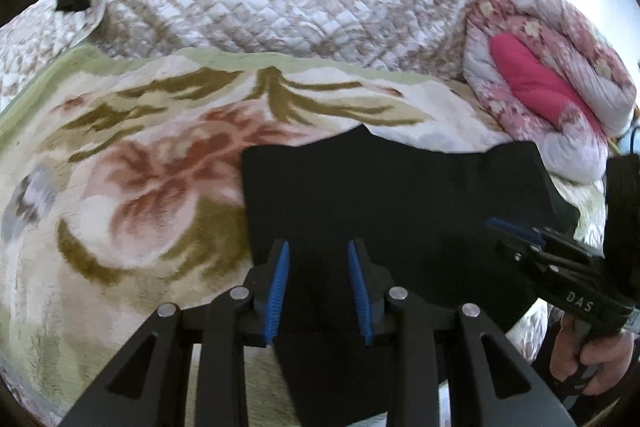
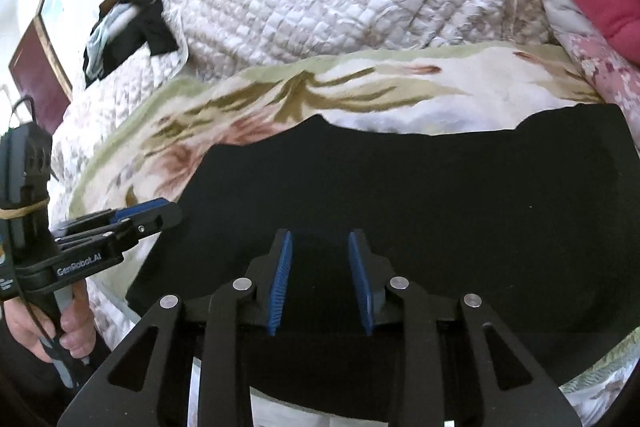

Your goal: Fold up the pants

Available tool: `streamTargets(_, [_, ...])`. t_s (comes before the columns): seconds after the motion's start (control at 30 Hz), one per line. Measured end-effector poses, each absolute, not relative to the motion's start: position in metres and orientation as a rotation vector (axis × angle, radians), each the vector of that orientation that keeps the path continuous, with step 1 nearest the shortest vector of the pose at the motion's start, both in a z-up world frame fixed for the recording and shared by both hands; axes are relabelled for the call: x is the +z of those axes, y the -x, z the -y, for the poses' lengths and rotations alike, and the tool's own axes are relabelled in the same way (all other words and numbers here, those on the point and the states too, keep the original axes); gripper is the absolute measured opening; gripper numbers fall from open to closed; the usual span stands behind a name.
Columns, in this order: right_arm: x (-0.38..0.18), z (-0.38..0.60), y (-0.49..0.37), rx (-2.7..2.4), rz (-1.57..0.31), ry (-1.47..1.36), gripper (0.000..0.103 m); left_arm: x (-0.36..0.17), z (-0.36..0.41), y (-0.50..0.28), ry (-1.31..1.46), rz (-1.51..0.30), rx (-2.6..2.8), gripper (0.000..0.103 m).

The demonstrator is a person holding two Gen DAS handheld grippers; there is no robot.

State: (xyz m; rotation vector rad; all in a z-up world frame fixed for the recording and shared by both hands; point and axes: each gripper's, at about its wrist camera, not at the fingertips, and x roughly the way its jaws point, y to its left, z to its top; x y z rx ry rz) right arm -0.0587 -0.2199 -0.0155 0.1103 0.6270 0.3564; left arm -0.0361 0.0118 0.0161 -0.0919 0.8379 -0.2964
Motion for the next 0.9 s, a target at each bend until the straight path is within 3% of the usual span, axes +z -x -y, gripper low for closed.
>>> streamTargets(0.1, [-0.028, 0.221, 0.051, 0.304, -0.684, -0.076, 0.03, 0.005, -0.003, 0.036, 0.07, -0.877, -0.308, 0.033])
streamTargets(0.37, [-0.031, 0.219, 0.067, 0.307, -0.618, 0.067, 0.033, 0.001, 0.006, 0.041, 0.005, -0.854, -0.306, 0.038])
streamTargets(0.9, [-0.02, 0.281, 0.076, 0.012, -0.563, -0.093, 0.034, 0.007, 0.019, 0.068, -0.003, -0.833, -0.354, 0.04])
